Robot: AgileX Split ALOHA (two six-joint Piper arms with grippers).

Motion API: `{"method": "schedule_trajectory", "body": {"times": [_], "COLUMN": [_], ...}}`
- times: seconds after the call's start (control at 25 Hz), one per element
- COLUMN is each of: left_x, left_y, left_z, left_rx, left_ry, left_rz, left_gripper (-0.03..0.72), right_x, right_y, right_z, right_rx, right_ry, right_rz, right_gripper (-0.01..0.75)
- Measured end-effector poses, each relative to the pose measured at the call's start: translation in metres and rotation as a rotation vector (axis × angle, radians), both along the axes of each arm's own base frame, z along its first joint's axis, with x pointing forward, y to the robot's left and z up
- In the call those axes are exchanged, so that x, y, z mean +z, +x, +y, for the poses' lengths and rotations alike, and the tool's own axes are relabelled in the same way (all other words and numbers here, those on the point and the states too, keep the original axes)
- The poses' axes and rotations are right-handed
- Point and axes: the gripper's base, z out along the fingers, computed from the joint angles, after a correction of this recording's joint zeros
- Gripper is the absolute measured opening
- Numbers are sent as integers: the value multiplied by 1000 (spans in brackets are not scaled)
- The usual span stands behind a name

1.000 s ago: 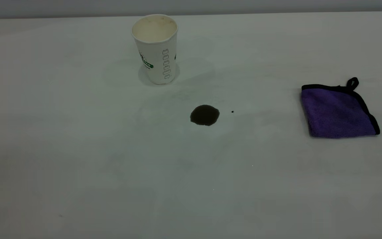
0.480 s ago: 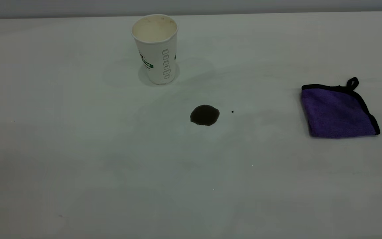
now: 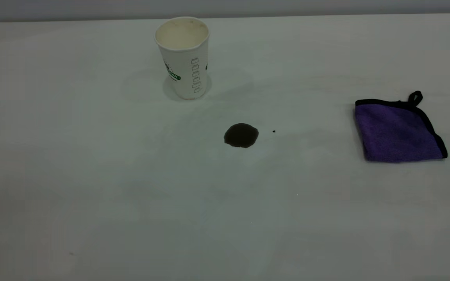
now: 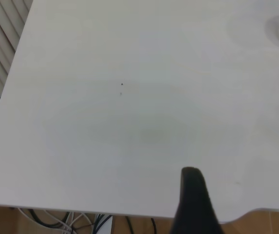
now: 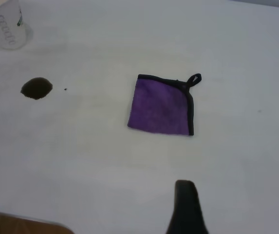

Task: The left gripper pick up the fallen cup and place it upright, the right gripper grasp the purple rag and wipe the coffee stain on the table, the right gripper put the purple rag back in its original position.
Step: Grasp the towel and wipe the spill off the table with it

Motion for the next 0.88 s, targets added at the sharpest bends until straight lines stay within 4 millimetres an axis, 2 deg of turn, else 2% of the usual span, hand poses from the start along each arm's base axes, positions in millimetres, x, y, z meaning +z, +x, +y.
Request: {"method": "schedule_trajectory", "body": {"times": [0.56,0.68,0.8,0.88], "left_x": [0,0,0,0], "left_y": [0,0,0,0], "left_z": [0,0,0,0], "left_rx": [-2,-2,-2,-2], "left_ry": [-3,-3,-2,-2], "left_rz": [0,0,0,0], "left_gripper": [573,573,573,573], "right_x": [0,6,24,34], "right_y": [0,0,13,36], "right_z": [0,0,-1,-2], "right_rx": [-1,-2,-25,-51], "right_ry": [1,6,28,48], "right_rz": [0,-47,-103,-50], "right_gripper": [589,589,602,617]}}
